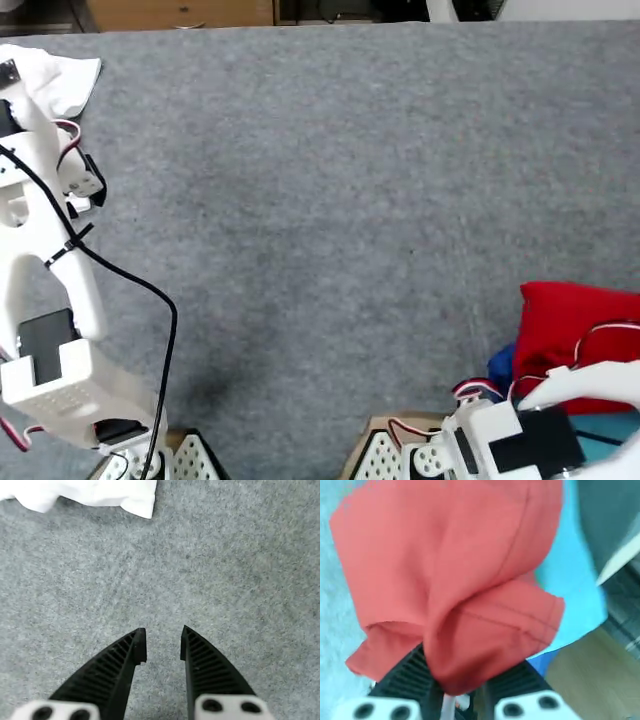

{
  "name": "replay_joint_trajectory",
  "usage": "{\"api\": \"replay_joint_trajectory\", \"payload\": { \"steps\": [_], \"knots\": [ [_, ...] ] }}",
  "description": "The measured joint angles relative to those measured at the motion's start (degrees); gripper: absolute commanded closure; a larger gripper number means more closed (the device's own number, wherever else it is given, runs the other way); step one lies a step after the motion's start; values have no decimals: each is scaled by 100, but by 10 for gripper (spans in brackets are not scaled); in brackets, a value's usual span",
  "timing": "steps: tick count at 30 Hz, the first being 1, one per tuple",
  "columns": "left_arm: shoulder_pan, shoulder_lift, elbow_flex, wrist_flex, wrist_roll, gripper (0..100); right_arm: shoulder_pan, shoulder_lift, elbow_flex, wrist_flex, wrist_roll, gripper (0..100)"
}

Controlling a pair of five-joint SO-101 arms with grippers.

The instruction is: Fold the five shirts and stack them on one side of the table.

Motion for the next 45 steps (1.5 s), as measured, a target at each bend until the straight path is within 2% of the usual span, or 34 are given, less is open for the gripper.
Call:
{"api": "replay_joint_trajectory", "payload": {
  "steps": [5,15,20,22,27,30,35,41,45],
  "knots": [
    [97,0,0,0,0,868,220,0,492,-281,53,993],
    [501,0,0,0,0,868,1011,-9,527,-273,1108,993],
    [686,0,0,0,0,868,1143,-9,448,-870,1521,985],
    [695,0,0,0,0,867,1143,-9,501,-888,1749,942],
    [703,0,0,0,-35,867,1143,-9,923,-747,1969,736],
    [703,0,0,0,-202,867,1143,-9,967,-721,2171,656],
    [703,0,0,0,-299,867,1143,-9,976,-651,2286,638],
    [703,-79,0,0,-299,869,985,-229,422,-18,2286,638],
    [703,-703,334,0,-299,926,624,-1002,237,0,2101,652]
  ]
}}
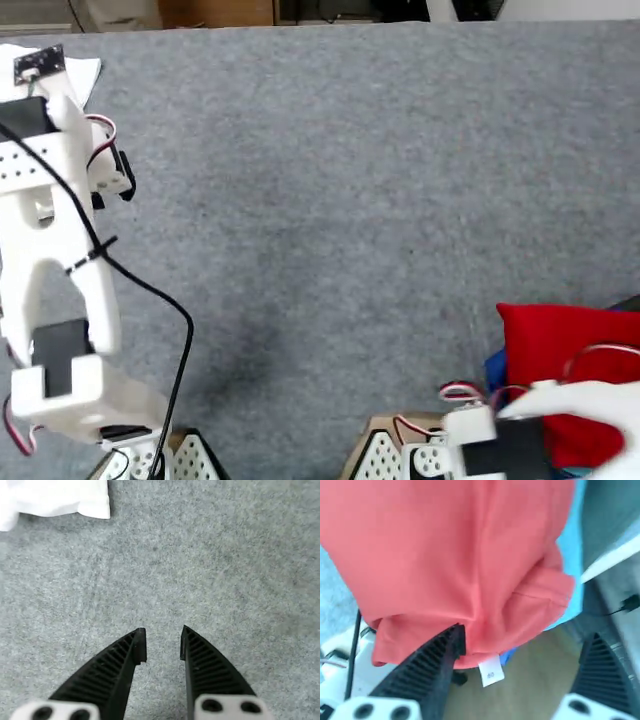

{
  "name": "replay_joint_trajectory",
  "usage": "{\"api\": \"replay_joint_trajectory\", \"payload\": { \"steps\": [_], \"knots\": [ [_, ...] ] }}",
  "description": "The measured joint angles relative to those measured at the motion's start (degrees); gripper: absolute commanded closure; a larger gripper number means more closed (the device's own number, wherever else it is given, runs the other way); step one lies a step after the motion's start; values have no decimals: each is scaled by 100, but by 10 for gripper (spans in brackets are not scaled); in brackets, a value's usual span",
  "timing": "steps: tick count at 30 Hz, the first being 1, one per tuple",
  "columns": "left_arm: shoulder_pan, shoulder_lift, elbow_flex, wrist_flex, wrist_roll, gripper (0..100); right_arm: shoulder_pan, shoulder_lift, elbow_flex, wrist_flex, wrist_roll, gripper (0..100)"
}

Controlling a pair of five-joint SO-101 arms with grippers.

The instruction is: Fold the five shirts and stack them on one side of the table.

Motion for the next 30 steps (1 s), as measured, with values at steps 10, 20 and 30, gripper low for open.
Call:
{"api": "replay_joint_trajectory", "payload": {
  "steps": [10,20,30],
  "knots": [
    [167,-2233,1547,0,-18,981,-3341,-2391,132,-97,-1442,975],
    [167,-4545,3358,-176,-273,981,-7640,-2541,2444,-3464,-4404,992],
    [-211,-7068,6646,-2505,-1099,980,-8958,-2541,5591,-7516,-4642,993]
  ]
}}
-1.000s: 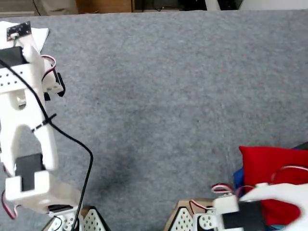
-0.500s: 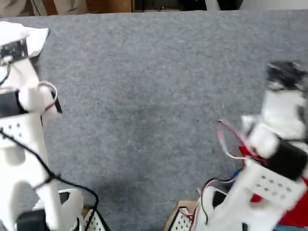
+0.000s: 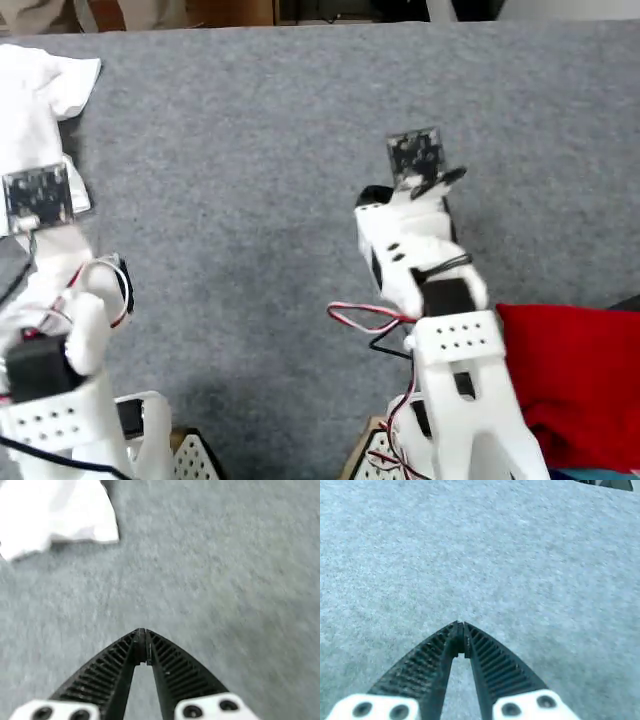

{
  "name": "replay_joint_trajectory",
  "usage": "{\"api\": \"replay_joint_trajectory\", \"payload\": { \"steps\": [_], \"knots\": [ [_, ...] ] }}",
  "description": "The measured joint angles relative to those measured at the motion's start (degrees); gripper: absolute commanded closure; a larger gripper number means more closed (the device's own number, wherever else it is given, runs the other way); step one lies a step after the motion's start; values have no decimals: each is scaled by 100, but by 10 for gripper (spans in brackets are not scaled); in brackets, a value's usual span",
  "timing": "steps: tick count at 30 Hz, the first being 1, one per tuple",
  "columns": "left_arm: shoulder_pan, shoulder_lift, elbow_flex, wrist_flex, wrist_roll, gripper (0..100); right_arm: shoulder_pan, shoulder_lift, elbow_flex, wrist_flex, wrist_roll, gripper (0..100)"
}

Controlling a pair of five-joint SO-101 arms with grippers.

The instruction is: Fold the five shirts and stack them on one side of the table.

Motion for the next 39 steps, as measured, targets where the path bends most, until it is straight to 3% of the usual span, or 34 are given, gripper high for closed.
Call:
{"api": "replay_joint_trajectory", "payload": {
  "steps": [3,6,16,24,36,39],
  "knots": [
    [-273,-387,1266,-1380,-316,980,0,0,316,-70,0,993],
    [-466,-677,2163,-2101,-598,980,0,0,457,9,0,993],
    [-484,-1670,3323,-2312,-774,979,-9,0,1213,141,0,992],
    [-527,-3191,4378,-2312,-774,979,-9,0,1495,149,9,992],
    [-545,-3288,4519,-2330,-774,980,-9,0,1925,149,9,992],
    [-818,-3288,4369,-2708,-774,979,-9,0,1925,149,9,991]
  ]
}}
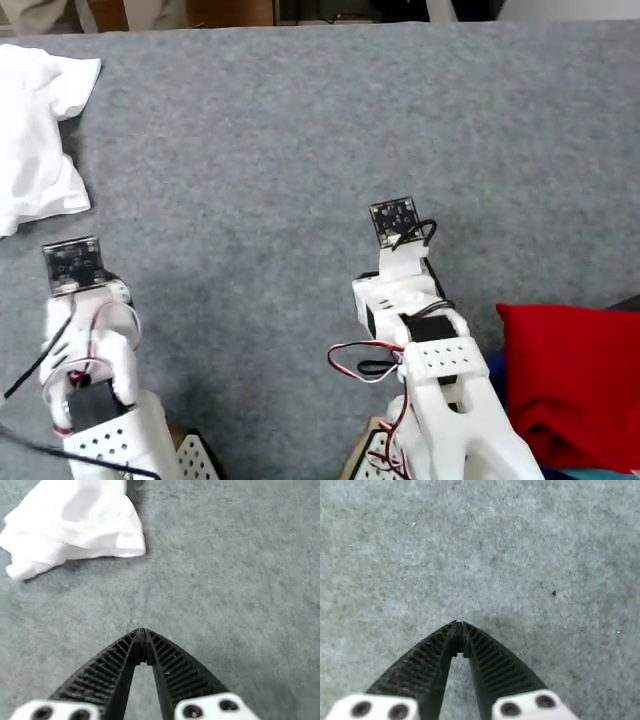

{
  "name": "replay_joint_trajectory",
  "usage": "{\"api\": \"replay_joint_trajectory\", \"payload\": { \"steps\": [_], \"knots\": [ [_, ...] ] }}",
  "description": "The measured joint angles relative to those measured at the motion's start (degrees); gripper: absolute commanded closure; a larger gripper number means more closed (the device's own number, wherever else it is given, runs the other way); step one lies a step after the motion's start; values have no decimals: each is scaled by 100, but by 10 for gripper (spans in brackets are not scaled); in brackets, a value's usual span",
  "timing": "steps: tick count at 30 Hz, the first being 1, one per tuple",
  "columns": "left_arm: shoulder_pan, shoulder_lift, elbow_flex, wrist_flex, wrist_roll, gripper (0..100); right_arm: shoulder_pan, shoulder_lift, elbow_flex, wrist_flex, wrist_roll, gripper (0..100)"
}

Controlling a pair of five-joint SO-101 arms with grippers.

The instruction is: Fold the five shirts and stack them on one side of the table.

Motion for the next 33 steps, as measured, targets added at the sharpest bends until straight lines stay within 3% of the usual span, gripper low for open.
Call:
{"api": "replay_joint_trajectory", "payload": {
  "steps": [3,7,9,12,16,23,33],
  "knots": [
    [-352,9,-422,-615,0,979,0,0,-44,88,0,991],
    [-545,492,-1011,-853,-79,975,-18,0,-668,703,-9,991],
    [-651,1020,-1240,-923,-79,921,-141,0,-1125,1037,114,991],
    [-853,2136,-1811,-1108,123,802,-369,0,-1705,1503,396,991],
    [-1160,4070,-2963,-1363,1116,793,-527,0,-2092,1741,571,991],
    [-1222,8062,-5846,-1415,1354,790,-545,0,-2180,1837,905,991],
    [-1231,12273,-10303,246,1125,788,-334,1495,-3842,3138,932,991]
  ]
}}
